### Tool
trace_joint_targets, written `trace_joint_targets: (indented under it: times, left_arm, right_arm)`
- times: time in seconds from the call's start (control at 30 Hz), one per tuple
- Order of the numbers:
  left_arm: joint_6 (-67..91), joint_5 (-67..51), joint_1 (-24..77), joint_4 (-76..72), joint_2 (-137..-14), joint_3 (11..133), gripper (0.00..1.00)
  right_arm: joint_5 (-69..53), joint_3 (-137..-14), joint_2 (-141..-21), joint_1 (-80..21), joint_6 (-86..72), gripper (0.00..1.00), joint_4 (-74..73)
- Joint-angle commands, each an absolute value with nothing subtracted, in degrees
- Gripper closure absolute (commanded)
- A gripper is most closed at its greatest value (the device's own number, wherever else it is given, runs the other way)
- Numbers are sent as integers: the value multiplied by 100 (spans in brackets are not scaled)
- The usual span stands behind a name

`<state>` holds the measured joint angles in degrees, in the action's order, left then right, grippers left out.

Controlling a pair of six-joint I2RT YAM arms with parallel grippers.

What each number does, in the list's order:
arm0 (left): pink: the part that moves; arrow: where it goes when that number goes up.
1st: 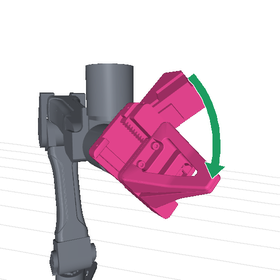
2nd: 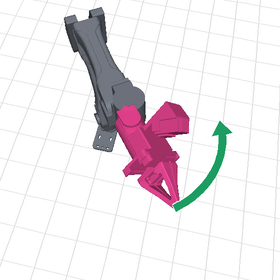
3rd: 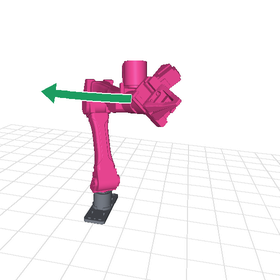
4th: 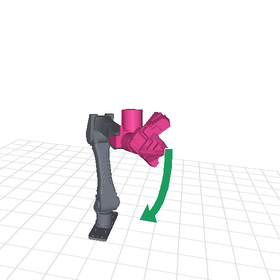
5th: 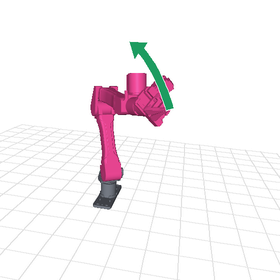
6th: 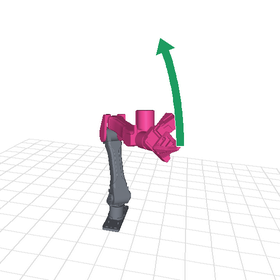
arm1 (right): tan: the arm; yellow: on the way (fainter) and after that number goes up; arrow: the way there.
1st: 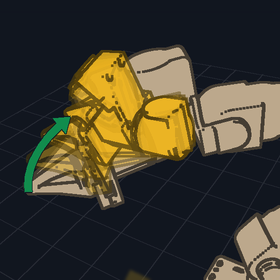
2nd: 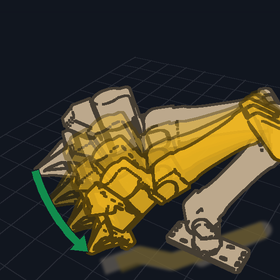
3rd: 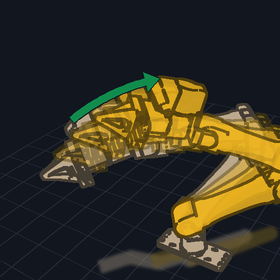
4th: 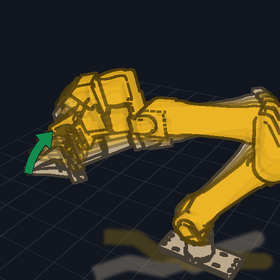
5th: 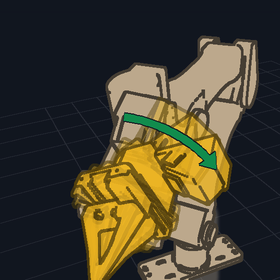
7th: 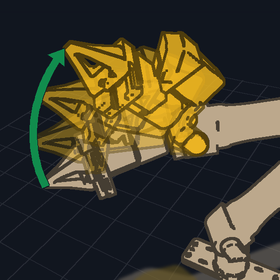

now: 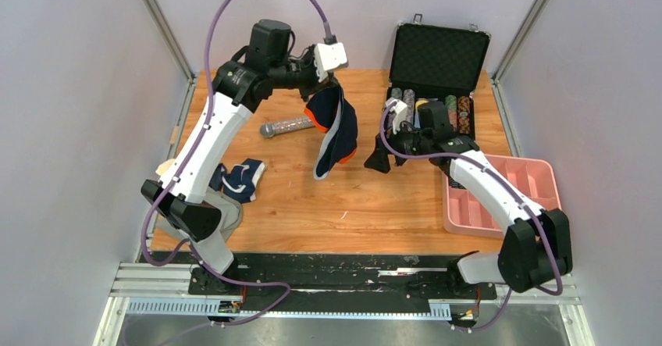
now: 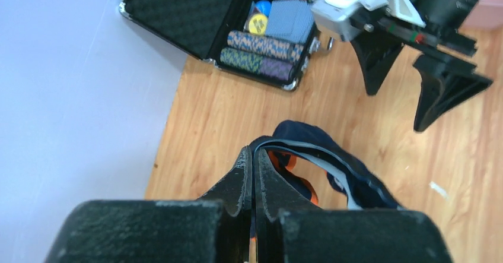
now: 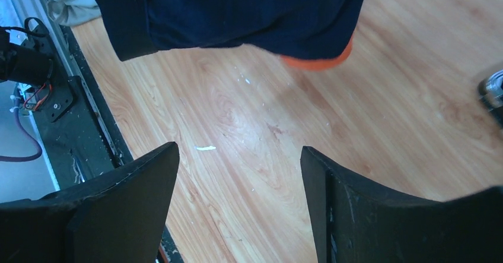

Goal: Roll the underwear
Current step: Place the underwear at the center of the board.

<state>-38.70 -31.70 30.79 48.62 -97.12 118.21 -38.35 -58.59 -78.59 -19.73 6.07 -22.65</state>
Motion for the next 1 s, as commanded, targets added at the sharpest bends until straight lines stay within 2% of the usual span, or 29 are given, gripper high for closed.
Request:
trace_joint_targets:
  times: [0.0,0.13,0.3,0.57,0.67,0.87,0.97]
  left_arm:
    - [-2260,-3193,3106,5210,-9757,12556,100]
    - [-1490,-3366,3111,5114,-9459,12657,100]
    - [-1165,-3122,3178,5132,-9067,11942,100]
    - [539,-2902,2938,4757,-9595,11131,100]
    - [1132,-2764,2502,4516,-10213,11113,100]
    - [1257,-3235,1743,4389,-11334,11188,100]
    - [1139,-3305,1557,4298,-11684,11130,100]
  right_arm:
    - [-4083,-5987,-7037,-1963,1065,23,-2206]
    - [-4176,-5934,-6360,-1951,1422,23,-2459]
    - [-4445,-5897,-6037,-1942,1795,24,-2899]
    - [-4556,-5850,-7219,-2100,2026,34,-2813]
    - [-4386,-5798,-7721,-2264,1991,30,-2550]
    - [-4130,-5809,-8597,-2277,792,19,-1896]
    - [-3937,-6004,-9002,-2224,335,17,-1717]
